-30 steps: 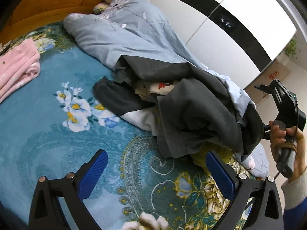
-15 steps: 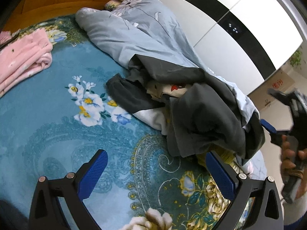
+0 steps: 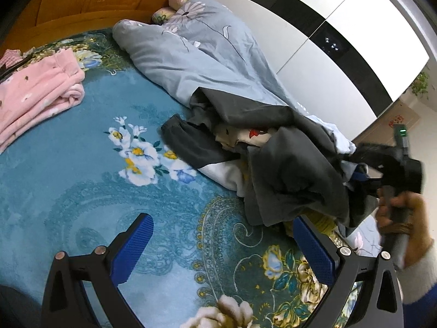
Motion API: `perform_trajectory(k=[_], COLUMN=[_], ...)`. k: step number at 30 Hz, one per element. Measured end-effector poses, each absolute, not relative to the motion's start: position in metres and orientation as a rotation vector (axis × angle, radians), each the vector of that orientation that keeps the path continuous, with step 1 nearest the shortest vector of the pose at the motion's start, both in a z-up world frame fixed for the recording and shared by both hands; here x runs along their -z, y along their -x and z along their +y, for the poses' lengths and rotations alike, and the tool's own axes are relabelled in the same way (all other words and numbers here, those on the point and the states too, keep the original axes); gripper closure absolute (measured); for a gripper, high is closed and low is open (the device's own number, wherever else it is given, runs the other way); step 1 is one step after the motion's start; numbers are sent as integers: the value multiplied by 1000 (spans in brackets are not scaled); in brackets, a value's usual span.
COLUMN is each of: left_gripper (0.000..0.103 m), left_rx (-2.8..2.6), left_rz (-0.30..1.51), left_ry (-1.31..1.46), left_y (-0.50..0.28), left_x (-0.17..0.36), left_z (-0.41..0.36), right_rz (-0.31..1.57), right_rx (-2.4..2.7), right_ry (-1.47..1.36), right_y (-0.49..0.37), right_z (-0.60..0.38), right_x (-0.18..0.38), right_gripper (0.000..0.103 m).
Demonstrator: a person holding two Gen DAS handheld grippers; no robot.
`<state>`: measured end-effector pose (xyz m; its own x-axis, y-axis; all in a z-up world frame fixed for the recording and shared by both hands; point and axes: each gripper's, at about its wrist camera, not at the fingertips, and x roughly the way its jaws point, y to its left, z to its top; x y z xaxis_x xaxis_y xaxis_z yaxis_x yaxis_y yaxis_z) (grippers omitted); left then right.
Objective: Fold clothes
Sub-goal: 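Grasp the light blue sweatshirt in the pile with the right gripper and pull it out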
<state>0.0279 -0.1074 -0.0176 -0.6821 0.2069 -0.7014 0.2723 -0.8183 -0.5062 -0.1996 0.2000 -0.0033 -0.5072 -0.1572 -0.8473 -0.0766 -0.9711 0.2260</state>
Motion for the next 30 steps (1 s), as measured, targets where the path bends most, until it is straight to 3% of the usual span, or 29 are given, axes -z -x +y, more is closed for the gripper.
perform_trajectory(k=[1,3,7,11,14,17,24,30], left_gripper=[0,0,0,0,0,0,0,0], left_rx=[2694,2695,2666,2646,2651,2596,2538,2484], left_rz=[934,939,1076,1366,1637,1785,1711,1729], left_ry=[-1230,-1224,-1212,-1100,-897,-650,-625,-582], left_y=[-30,-33,-41,-51,-66,-88,-108,-135], left_x=[17,16,18,9,-5,-20,-25,-18], left_z=[-108,-110,-120,-137,-155,-178,-197,-218], right_rz=[-389,-426,-336,-371,-377,-414,-381,-316], right_rx=[2683,2719,2793,2768,2715,2639,2409,2265], right_ry=[-1531,-1500,-1197,-982,-829,-689,-474,-430], right_y=[203,209,220,216,194,163,74,1], right_z=[203,206,184,175,172,169,147,137], right_x=[3,-6,-79,-147,-187,-221,-290,-299], right_gripper=[85,93,95,96,96,96,96,96])
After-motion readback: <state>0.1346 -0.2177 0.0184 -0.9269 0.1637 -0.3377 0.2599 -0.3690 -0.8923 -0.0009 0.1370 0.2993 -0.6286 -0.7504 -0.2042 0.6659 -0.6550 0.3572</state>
